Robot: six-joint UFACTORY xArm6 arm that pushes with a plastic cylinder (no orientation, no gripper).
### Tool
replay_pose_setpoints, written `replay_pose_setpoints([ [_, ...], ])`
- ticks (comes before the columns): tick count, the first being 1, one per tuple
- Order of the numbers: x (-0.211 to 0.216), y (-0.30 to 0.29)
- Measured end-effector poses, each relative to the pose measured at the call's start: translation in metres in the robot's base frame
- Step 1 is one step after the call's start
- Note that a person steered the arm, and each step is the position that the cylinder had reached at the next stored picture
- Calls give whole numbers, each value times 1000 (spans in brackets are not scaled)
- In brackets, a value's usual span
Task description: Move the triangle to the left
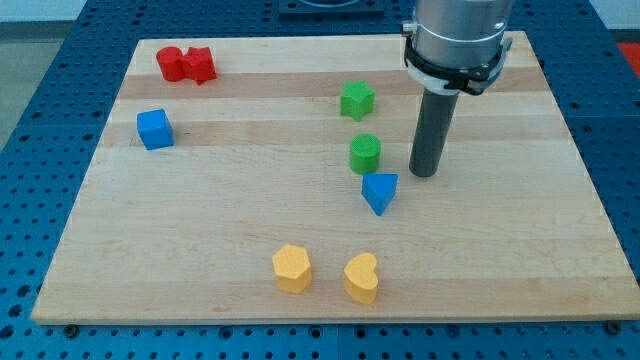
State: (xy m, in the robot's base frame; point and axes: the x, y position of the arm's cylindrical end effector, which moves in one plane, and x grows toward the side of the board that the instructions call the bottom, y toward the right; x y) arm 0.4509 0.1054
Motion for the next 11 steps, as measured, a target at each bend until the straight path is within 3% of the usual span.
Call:
replay_pose_setpoints([
  [1,35,-2],
  [3,35,-16],
  [7,40,-191],
  [10,51,-194],
  [11,10,-217],
])
